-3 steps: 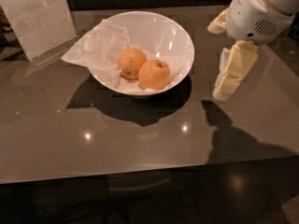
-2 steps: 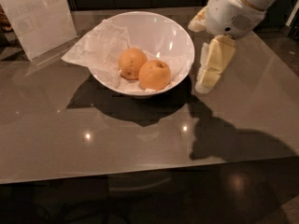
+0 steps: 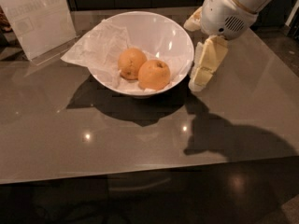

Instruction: Pick orange from white bowl

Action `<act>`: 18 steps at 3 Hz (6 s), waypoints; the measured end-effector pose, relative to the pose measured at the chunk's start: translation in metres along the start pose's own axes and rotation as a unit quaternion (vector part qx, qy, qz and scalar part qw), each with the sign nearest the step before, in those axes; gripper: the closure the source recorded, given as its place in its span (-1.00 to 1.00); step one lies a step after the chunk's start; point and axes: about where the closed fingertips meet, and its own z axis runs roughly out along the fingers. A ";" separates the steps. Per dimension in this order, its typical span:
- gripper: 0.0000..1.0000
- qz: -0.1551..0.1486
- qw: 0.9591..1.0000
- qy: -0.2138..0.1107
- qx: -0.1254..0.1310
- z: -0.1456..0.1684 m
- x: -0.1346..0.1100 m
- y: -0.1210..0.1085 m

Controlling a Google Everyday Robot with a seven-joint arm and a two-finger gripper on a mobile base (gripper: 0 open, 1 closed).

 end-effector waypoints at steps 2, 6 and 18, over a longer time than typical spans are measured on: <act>-1.00 0.001 0.998 -0.047 -0.035 0.055 -0.024 -0.032; -0.62 0.051 0.995 -0.084 -0.012 0.073 -0.011 -0.044; 1.00 0.070 0.985 -0.153 -0.033 0.101 -0.030 -0.063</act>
Offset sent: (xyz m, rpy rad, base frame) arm 0.0659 0.0589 -0.0513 0.1434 0.0909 0.0492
